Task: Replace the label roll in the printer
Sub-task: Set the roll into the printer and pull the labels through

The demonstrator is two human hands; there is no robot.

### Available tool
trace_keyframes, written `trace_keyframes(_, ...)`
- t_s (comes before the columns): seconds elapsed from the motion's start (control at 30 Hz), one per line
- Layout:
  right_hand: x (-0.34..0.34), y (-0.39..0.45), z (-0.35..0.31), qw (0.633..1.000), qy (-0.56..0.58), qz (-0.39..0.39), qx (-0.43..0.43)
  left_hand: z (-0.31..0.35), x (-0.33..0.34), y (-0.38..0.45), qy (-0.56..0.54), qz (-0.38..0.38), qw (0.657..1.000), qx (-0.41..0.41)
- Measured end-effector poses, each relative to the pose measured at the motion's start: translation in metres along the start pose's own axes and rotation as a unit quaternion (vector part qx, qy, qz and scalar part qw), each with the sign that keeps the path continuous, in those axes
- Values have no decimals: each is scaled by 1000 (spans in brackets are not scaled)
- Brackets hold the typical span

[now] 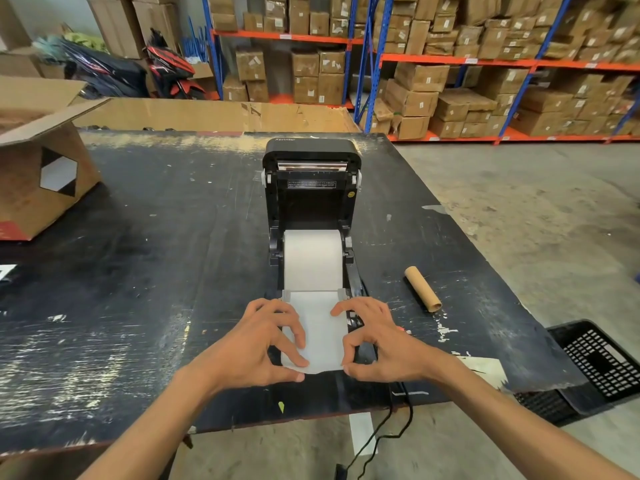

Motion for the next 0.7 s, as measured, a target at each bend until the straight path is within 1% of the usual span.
trace_keyframes(0.2, -3, 1, 5, 1000, -3, -2, -2, 3, -1, 0, -6, -12, 1000, 2)
trace_keyframes(0.37, -9, 3, 4, 1000, 18, 22, -5, 7, -11, -1, -7, -33, 999, -11)
trace_keyframes(0.47, -15, 5, 0, 998, 50, 45, -14, 8, -14, 4, -17, 5, 1000, -10)
trace_keyframes(0.6, -25, 12, -7, 991, 93, 96, -31, 4, -15, 15, -42, 57, 997, -18)
trace_keyframes(0.7, -38, 19, -13, 983, 127, 134, -22, 1, -21, 23, -30, 87, 995, -26)
Point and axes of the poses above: each hand's wrist, its own y-axis towards the middle knuckle, its own x-axis out of the palm, z = x × y, the point moved 1 cm from there along y, towards the middle knuckle, and after that the axes turned 15 degrees about y, right-handed, at the moved point
